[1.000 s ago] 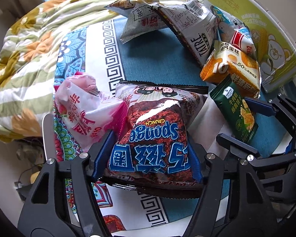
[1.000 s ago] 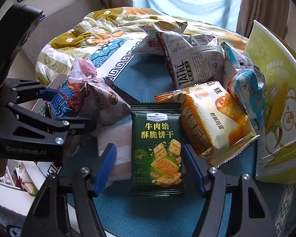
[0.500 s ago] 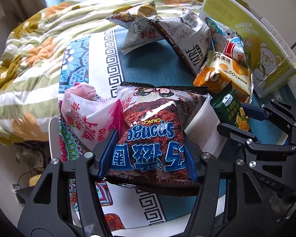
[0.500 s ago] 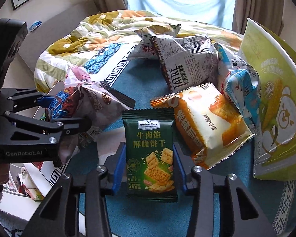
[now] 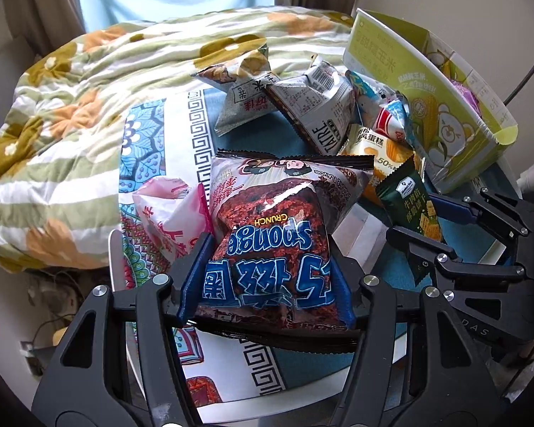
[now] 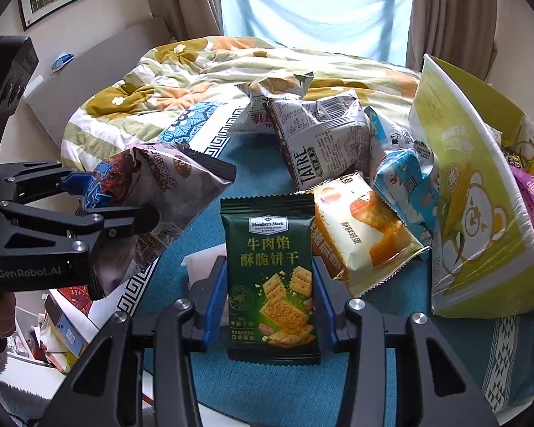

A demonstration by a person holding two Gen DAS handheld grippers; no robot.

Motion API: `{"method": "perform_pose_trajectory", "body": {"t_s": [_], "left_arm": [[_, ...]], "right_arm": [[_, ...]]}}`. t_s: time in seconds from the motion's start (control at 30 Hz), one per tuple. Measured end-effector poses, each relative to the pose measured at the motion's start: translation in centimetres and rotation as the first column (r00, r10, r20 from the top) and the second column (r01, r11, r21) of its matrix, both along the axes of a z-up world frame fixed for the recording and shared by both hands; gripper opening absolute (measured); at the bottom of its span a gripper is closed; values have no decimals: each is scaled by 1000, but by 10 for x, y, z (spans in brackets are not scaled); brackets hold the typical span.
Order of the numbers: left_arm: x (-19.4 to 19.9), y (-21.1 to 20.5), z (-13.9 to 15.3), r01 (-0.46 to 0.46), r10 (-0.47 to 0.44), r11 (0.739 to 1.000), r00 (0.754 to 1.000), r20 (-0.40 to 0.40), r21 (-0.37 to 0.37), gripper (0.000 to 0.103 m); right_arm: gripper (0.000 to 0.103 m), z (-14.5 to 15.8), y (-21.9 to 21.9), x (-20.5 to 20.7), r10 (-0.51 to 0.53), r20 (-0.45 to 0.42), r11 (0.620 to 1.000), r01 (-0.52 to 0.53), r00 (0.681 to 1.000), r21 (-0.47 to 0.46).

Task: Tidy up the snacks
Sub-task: 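Lift and carry both held snacks over the yellow-green box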

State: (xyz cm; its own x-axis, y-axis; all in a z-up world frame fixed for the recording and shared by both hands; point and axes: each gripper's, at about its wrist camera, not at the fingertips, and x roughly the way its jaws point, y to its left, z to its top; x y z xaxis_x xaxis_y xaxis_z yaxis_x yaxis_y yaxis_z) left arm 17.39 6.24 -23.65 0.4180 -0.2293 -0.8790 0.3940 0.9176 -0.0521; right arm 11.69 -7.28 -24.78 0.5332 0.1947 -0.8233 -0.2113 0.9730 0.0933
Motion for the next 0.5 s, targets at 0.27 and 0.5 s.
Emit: {"method": "perform_pose_trajectory", "body": {"t_s": [0.27,0.5], "left_arm": [[-7,-3,25,5,-4,1000,999,46,-28,56],[-10,-11,49,25,-21,999,994,104,-39,56]], "right_arm": [[41,21,-5,-8,-23,41,1000,23,999,-2],[41,39,-8,-13,-39,86,999,40,996,-10]]}}
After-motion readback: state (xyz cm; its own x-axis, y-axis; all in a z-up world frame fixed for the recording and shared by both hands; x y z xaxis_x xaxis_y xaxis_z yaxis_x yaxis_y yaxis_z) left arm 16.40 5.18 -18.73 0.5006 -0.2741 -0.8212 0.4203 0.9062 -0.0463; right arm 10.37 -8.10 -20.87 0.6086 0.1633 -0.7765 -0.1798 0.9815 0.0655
